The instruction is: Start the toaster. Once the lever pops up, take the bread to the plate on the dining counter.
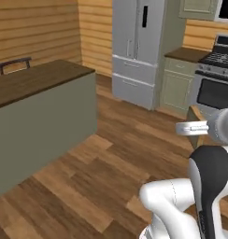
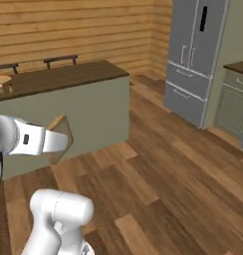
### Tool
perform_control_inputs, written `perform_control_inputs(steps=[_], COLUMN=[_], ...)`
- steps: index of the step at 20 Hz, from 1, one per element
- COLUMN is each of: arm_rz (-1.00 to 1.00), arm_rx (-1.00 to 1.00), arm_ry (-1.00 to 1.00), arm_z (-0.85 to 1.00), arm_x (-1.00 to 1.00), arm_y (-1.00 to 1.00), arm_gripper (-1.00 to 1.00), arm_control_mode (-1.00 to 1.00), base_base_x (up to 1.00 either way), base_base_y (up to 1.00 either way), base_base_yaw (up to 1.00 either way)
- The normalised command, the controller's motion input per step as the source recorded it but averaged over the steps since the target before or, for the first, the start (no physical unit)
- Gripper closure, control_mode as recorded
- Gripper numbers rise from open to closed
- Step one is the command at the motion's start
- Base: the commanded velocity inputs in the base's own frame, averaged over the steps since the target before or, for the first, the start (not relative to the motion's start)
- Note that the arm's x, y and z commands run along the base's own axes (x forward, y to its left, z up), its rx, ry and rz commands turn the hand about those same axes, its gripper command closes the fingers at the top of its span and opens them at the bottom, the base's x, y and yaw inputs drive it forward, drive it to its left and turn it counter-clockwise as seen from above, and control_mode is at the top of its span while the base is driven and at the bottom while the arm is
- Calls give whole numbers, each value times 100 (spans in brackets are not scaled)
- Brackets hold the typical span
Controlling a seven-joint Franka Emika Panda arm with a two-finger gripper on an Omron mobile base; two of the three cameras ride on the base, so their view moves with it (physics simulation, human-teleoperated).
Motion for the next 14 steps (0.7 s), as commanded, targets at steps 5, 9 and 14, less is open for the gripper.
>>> perform_control_inputs(steps=[5,9,14], arm_rz=[0,0,0], arm_rx=[0,0,0], arm_ry=[0,0,0], arm_z=[0,0,0], arm_x=[0,0,0], arm_y=[0,0,0], arm_gripper=[100,100,100], arm_control_mode=[100,100,100], base_base_x=[8,31,77], base_base_y=[12,1,-2], base_base_yaw=[83,64,50])
